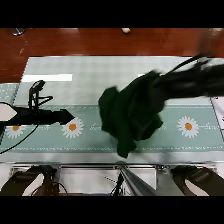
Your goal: Fold the shirts.
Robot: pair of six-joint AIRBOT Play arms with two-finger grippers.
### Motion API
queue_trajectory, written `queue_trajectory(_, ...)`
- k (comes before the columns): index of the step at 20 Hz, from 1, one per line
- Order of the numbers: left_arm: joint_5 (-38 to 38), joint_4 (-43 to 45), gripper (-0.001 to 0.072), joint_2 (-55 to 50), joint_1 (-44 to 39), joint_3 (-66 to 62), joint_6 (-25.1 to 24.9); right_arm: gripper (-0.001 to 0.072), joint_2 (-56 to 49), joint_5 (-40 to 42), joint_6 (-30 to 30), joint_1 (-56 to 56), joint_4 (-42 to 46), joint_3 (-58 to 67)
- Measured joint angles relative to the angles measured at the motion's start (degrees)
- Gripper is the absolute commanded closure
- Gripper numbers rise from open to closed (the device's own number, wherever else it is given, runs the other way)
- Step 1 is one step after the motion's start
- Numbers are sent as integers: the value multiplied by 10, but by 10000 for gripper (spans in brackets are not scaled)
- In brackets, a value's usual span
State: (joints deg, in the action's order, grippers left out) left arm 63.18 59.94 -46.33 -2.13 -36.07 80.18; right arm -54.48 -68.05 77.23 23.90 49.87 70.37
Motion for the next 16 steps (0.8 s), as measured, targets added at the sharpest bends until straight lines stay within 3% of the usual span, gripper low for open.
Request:
queue_trajectory(3, 0, 0, 8, 0, 0, 0, 0, 681, -81, 85, 28, 92, 10, -77)
queue_trajectory(4, 0, 0, 8, 0, 0, 0, 0, 551, -113, 108, 37, 110, 5, -92)
queue_trajectory(5, 0, 0, 7, 0, 0, 0, 0, 280, -139, 124, 47, 121, -3, -101)
queue_trajectory(6, 4, -1, 7, 0, 0, 0, 0, 84, -163, 134, 53, 126, -15, -108)
queue_trajectory(10, 38, 22, 7, 0, 6, -9, -8, 83, -192, 95, 47, 62, -36, -88)
queue_trajectory(13, 89, 69, 7, 1, 31, -22, -5, 83, -143, 18, 40, -75, 13, -64)
queue_trajectory(16, 126, 30, 7, 2, 38, 23, -5, 84, -59, -31, 40, -246, 92, -96)
